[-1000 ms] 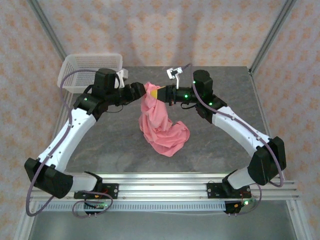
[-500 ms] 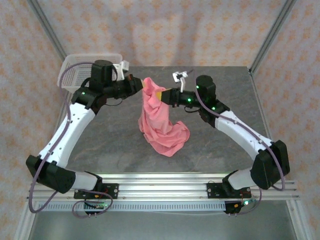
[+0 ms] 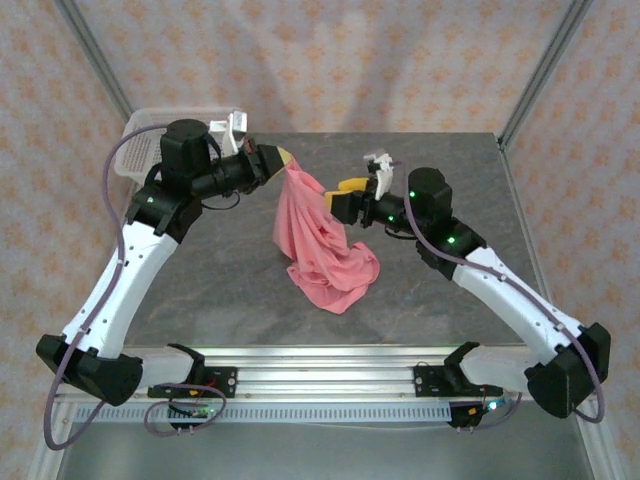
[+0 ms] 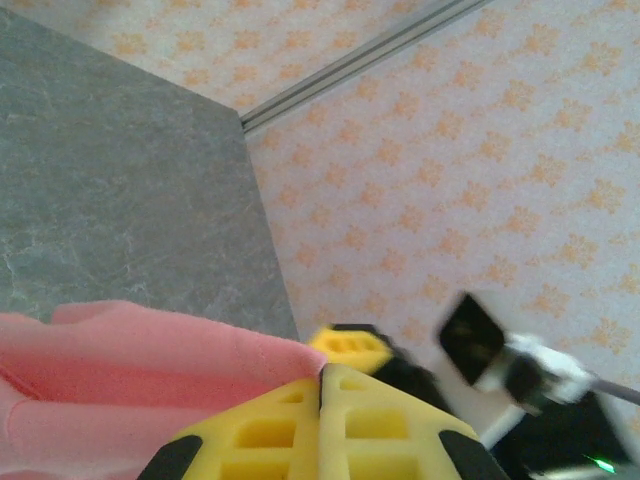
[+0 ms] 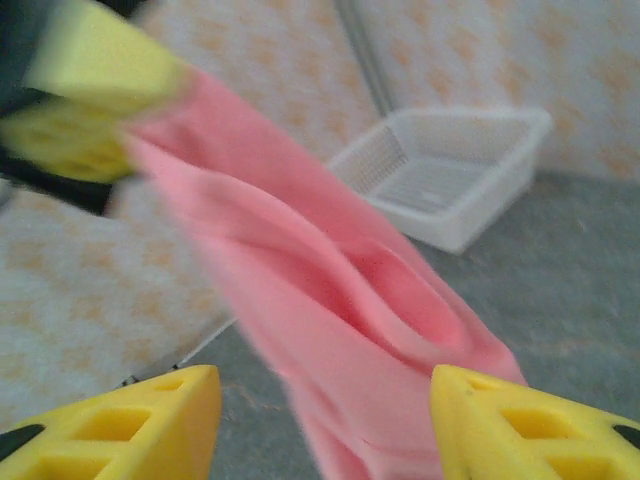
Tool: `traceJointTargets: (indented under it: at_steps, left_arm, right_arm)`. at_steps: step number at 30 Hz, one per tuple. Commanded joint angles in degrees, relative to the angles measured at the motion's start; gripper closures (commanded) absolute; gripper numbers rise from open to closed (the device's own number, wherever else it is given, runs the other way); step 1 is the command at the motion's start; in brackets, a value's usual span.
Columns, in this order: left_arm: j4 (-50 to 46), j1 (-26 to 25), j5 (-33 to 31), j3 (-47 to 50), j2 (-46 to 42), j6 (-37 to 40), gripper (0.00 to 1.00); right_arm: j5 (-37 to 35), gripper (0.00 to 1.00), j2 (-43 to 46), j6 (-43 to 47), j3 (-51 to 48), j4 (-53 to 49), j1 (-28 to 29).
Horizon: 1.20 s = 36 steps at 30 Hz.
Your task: Fold the inside-out t-shirt
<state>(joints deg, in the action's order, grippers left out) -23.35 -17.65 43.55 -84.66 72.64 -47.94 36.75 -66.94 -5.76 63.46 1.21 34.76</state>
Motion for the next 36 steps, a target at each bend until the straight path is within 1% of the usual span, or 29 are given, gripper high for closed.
traceJointTargets:
  at_steps: [1, 3, 5, 7, 9, 11, 13, 16, 20, 23, 24, 26, 28, 29, 30, 32, 33, 35, 36]
  left_arm:
    - [0.08, -0.66, 2.93, -0.68, 0.81, 2.48, 1.00]
    - [-2.85, -1.26, 4.75, -2.23, 1.80, 6.18, 1.00]
    - [-9.76, -1.82, 5.79, -4.59, 2.91, 12.07, 1.00]
    - [-14.27, -2.05, 6.64, -5.11, 3.09, 16.56, 1.00]
    - [-16.78, -2.07, 7.39, -4.52, 2.43, 20.30, 1.00]
    - [-17.22, -2.04, 7.59, -3.46, 1.29, 21.71, 1.00]
    - [-15.70, -2.04, 8.98, -2.37, 0.35, 21.74, 1.00]
    - [-16.04, -2.17, 9.35, -2.39, 0.04, 22.53, 1.00]
    - [-16.46, -2.13, 8.46, -2.79, -0.06, 23.23, 1.00]
    - [-16.81, -2.13, 7.46, -2.79, -0.20, 23.42, 1.00]
    - [-16.81, -2.15, 7.30, -2.79, -0.29, 23.38, 1.00]
    - [-16.96, -2.13, 6.47, -2.85, -0.29, 23.34, 1.00]
    - [-17.36, -2.13, 5.37, -2.79, -0.29, 23.51, 1.00]
    - [-17.41, -2.13, 4.96, -2.79, -0.26, 23.58, 1.00]
    - [-17.71, -2.14, 4.08, -2.79, -0.31, 23.66, 1.00]
    - [-18.68, -1.98, 1.53, -2.81, -0.54, 23.86, 1.00]
    - [-18.83, -1.88, 0.26, -2.67, -0.78, 23.88, 1.00]
    - [-18.28, -1.61, -1.03, -1.90, -1.35, 23.48, 1.00]
    - [-17.61, -1.51, -1.36, -1.50, -1.76, 23.10, 1.00]
  right_arm:
    - [-3.65, 0.43, -2.97, 7.10, 5.27, -4.69, 0.39]
    - [-2.43, 0.43, -6.01, 9.86, 9.69, -9.27, 0.40]
    - [-0.03, 0.43, -9.33, 11.91, 14.39, -15.62, 0.39]
    - [2.25, 0.43, -11.41, 12.01, 16.47, -18.51, 0.09]
    - [4.94, 0.43, -12.85, 12.07, 16.35, -19.03, -0.20]
    - [9.10, 0.43, -14.85, 13.76, 16.99, -20.90, -0.14]
    - [12.07, 0.43, -17.04, 15.87, 18.42, -23.50, 0.51]
    - [12.77, 0.42, -19.53, 20.74, 21.04, -28.51, 3.52]
    - [12.91, 0.42, -20.77, 19.68, 20.64, -26.78, 6.17]
    - [10.12, 0.42, -20.17, 18.17, 19.36, -23.30, 6.98]
    - [7.13, 0.42, -19.80, 17.05, 18.80, -21.63, 6.98]
    - [-1.23, 0.43, -18.93, 15.92, 17.92, -19.60, 6.98]
    - [-11.50, 0.43, -17.54, 14.06, 16.23, -16.86, 6.93]
    - [-14.38, 0.44, -16.93, 13.73, 15.47, -16.16, 6.94]
    - [-15.75, 0.46, -16.30, 14.40, 14.83, -16.10, 6.98]
    - [-15.35, 0.59, -15.16, 15.33, 14.05, -17.39, 6.90]
    - [-14.14, 0.66, -14.49, 15.43, 13.42, -18.32, 6.81]
    - [-10.08, 0.89, -13.23, 15.43, 12.18, -20.13, 6.51]
    - [-8.00, 0.97, -12.60, 14.99, 11.31, -20.86, 6.33]
